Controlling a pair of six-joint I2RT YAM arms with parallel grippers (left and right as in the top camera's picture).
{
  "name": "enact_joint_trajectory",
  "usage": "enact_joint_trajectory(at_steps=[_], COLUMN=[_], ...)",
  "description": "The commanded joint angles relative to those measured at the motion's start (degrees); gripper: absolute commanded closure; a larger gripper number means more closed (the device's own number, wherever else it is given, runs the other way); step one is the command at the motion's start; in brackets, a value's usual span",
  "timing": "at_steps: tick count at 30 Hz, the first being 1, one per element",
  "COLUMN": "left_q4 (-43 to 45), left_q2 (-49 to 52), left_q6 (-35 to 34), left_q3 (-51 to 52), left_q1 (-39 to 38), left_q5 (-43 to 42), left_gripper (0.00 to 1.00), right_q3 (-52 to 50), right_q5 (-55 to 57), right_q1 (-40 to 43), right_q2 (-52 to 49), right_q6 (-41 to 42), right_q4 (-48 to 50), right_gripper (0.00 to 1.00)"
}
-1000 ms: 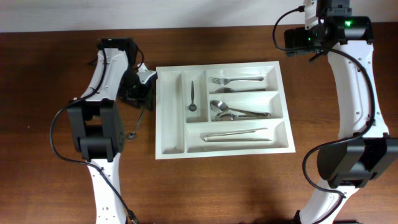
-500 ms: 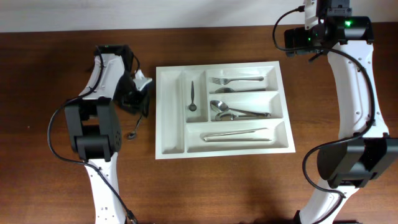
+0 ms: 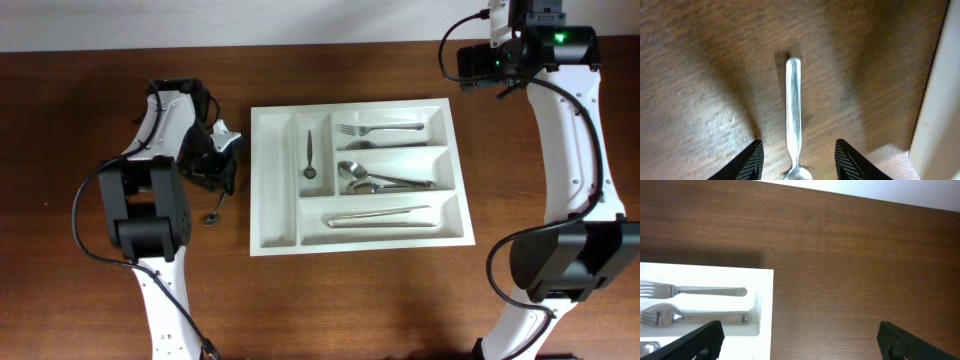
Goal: Pack container
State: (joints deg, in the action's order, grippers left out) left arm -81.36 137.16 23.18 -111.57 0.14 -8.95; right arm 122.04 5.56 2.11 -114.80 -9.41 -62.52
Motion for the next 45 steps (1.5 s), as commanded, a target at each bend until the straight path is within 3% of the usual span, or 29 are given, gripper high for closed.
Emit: enact_joint_trajectory(at_steps=[1,11,21,37,45], left_q4=[-0.13,4.72,14.51,24.59,24.55], left_q2=[-6.01,-20.94,-21.53,-21.68,-21.68], left_q6=[0.92,-1.27,-3.06,-3.43,-3.65], left_q3=[0.55,4.17,25.51,37.18,37.44], left_q1=[0.42,0.42,0.42,0.42,0.42], left_q5=[0.44,0.22,0.87,5.99,5.79], left_gripper=[0.52,0.52,0.52,0.51,0.54], right_q3=[0.98,0.98,0.98,0.98,0.98], right_q5=[0.48,0.48,0.48,0.48,0.50], right_q1=[0.07,0.07,0.07,0.07,0.07], right_q2=[0.48,0.48,0.48,0.48,0.48], right_q6=[0.28,0.28,0.28,0.28,0.31], right_q4=[0.17,0.17,0.20,0.17,0.20], right_gripper=[0.01,0.01,0.01,0.01,0.01])
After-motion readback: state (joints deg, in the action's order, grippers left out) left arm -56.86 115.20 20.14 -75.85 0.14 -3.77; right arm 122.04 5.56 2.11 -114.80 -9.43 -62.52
